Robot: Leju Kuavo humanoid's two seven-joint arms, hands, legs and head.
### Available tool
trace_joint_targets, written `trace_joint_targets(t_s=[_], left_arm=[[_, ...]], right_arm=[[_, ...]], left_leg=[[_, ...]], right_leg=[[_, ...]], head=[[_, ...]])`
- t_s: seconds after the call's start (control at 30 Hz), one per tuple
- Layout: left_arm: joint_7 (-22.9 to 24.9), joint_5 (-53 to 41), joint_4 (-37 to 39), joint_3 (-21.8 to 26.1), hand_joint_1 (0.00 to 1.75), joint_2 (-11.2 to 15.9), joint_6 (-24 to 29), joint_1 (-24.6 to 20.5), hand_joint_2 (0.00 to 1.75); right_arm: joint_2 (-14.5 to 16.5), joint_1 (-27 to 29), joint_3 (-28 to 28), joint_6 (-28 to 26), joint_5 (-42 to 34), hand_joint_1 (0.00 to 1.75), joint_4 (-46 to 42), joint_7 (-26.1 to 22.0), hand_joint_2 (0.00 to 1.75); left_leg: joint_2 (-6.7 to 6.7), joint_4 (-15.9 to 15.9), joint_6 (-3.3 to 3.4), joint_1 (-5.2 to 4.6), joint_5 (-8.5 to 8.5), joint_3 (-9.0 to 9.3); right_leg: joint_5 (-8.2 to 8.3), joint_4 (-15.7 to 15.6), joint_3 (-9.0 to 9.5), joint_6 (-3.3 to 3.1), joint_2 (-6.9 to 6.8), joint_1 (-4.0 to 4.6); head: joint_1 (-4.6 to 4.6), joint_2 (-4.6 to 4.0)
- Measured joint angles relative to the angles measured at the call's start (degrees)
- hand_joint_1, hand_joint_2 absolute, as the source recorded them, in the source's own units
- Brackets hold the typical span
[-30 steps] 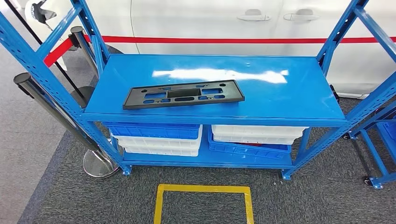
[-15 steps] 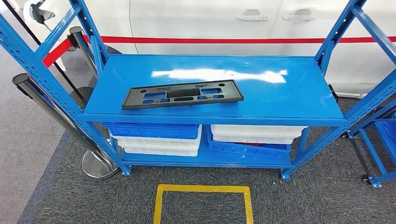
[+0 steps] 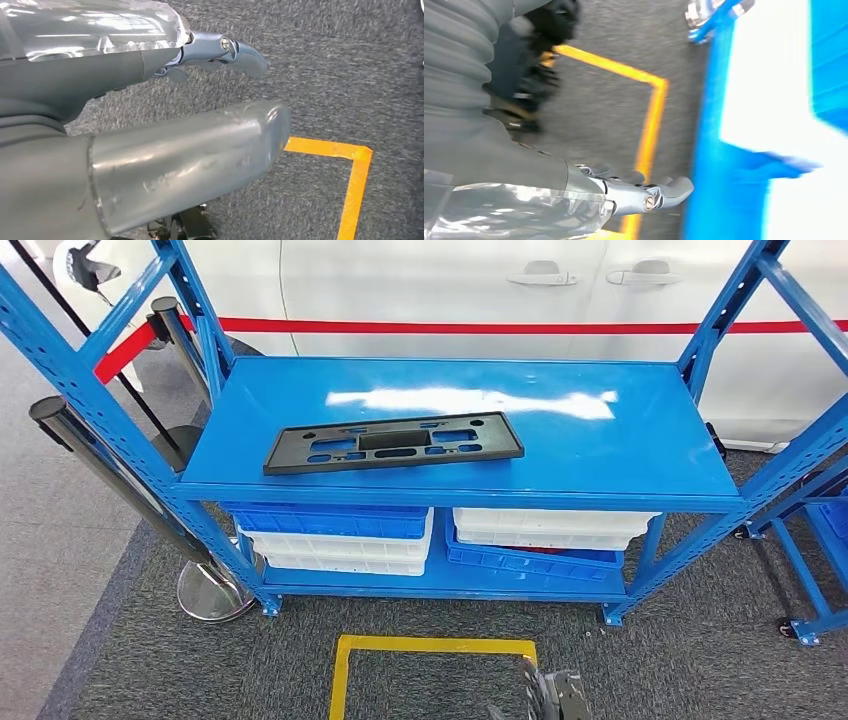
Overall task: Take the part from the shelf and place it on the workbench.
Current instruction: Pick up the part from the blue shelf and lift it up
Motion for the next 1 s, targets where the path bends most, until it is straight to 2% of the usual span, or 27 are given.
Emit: trace_joint_targets(t_s=[0.4, 0.47, 0.53, 0.57, 0.6, 0.67, 0.7, 0.73, 0.77, 0.83, 0.87, 0.9, 0.93, 1.0], left_arm=[[-3.7, 4.2, 1.3, -4.5, 0.0, 1.0, 0.0, -0.8, 0.0], [-4.3, 4.9, 1.6, -5.2, 0.0, 1.3, 0.0, -0.9, 0.0], [-4.9, 5.6, 1.9, -5.9, 0.0, 1.6, 0.0, -1.2, 0.0], [-5.2, 6.0, 2.0, -6.3, 0.0, 1.7, 0.0, -1.4, 0.0], [-5.5, 6.4, 2.1, -6.7, 0.0, 1.7, 0.0, -1.5, 0.0], [-6.0, 7.6, 2.5, -7.4, 0.0, 1.7, 0.0, -1.6, 0.0], [-6.3, 8.2, 2.7, -7.7, 0.0, 1.7, 0.0, -1.6, 0.0], [-6.5, 8.9, 2.9, -8.1, 0.0, 1.7, 0.1, -1.7, 0.0], [-6.8, 9.6, 3.0, -8.4, 0.0, 1.7, 0.1, -1.7, 0.0], [-7.3, 11.1, 3.3, -9.1, 0.0, 1.7, 0.2, -1.7, 0.0], [-7.5, 11.8, 3.5, -9.3, 0.0, 1.8, 0.2, -1.8, 0.0], [-7.6, 12.4, 3.6, -9.4, 0.0, 1.8, 0.3, -1.9, 0.0], [-7.8, 12.9, 3.8, -9.5, 0.0, 1.8, 0.3, -2.0, 0.0], [-8.0, 13.4, 3.9, -9.7, 0.0, 1.9, 0.4, -2.1, 0.0]], right_arm=[[-1.2, -2.7, -0.3, 3.3, 12.4, 0.0, -23.1, -4.0, 1.75], [-1.3, -3.2, -0.2, 3.8, 14.5, 0.0, -27.0, -4.6, 1.75], [-1.4, -3.7, -0.2, 4.3, 16.3, 0.0, -30.9, -5.1, 1.75], [-1.5, -4.1, 0.0, 4.6, 17.1, 0.0, -32.8, -5.3, 1.75], [-1.6, -4.5, 0.2, 5.0, 17.8, 0.0, -34.6, -5.3, 1.31], [-1.8, -5.0, 1.0, 6.1, 18.6, 0.0, -38.0, -4.9, 1.31], [-2.0, -5.1, 1.5, 6.7, 18.8, 0.0, -39.6, -4.5, 1.31], [-2.2, -5.3, 2.1, 7.5, 18.8, 0.0, -41.3, -4.0, 1.75], [-2.5, -5.7, 2.7, 8.2, 18.8, 0.0, -42.7, -3.3, 1.75], [-2.9, -6.5, 4.0, 9.2, 19.2, 0.0, -45.6, -2.0, 1.75], [-3.1, -7.0, 4.6, 9.3, 19.8, 0.0, -46.7, -1.5, 1.75], [-3.1, -7.2, 5.1, 9.2, 20.7, 0.0, -47.7, -0.9, 1.75], [-3.2, -7.4, 5.5, 8.8, 21.9, 0.0, -48.3, -0.4, 1.75], [-3.2, -7.5, 6.2, 7.5, 25.2, 0.0, -49.4, 0.4, 1.75]], left_leg=[[0.0, 0.2, 0.07, -0.05, -0.05, -0.02], [0.02, 0.1, 0.58, -0.19, -0.01, -0.09], [0.14, -1.3, 1.35, 0.19, 0.77, 0.55], [0.26, -2.2, 1.61, 0.39, 1.23, 0.96], [0.36, -2.9, 1.81, 0.61, 1.61, 1.31], [0.48, -3.2, 1.91, 0.57, 1.73, 1.39], [0.46, -3.2, 1.87, 0.59, 1.66, 1.41], [0.4, -3.1, 1.74, 0.66, 1.51, 1.5], [0.31, -2.9, 1.49, 0.81, 1.27, 1.64], [0.14, -2.2, 0.63, 1.21, 0.44, 1.93], [0.08, -1.7, 0.08, 1.24, -0.06, 1.89], [0.03, -1.3, -0.44, 1.22, -0.44, 1.78], [0.01, -1.1, -0.86, 1.15, -0.67, 1.62], [0.01, -1.1, -1.43, 1.21, -0.79, 1.59]], right_leg=[[0.07, -0.1, 0.01, 0.06, 0.0, -0.11], [0.32, -0.6, 0.13, 0.37, -0.03, -0.34], [0.26, -0.7, 0.26, 0.66, -0.23, -0.23], [-0.45, 0.4, -0.24, 0.67, -0.3, -0.09], [-1.74, 2.7, -1.39, 0.6, -0.36, 0.03], [-4.97, 9.9, -5.3, 0.57, -0.34, 0.02], [-5.76, 13.0, -7.12, 0.67, -0.36, -0.06], [-5.39, 14.4, -8.14, 0.82, -0.39, -0.21], [-3.8, 13.5, -8.09, 0.96, -0.42, -0.37], [0.65, 7.1, -5.57, 1.2, -0.47, -0.66], [1.96, 3.9, -4.18, 1.2, -0.45, -0.57], [2.44, 1.9, -3.35, 0.87, -0.41, -0.48], [2.21, 1.0, -3.05, 0.44, -0.36, -0.3], [1.91, 1.0, -3.27, -0.73, -0.24, -0.16]], head=[[0.01, 0.0], [-0.09, 0.0], [-0.09, -0.01], [0.02, -0.01], [0.17, -0.01], [0.3, 0.0], [0.31, 0.0], [0.28, 0.0], [0.3, 0.0], [0.31, 0.0], [0.43, -0.01], [0.46, -0.01], [0.4, -0.01], [0.19, 0.0]])
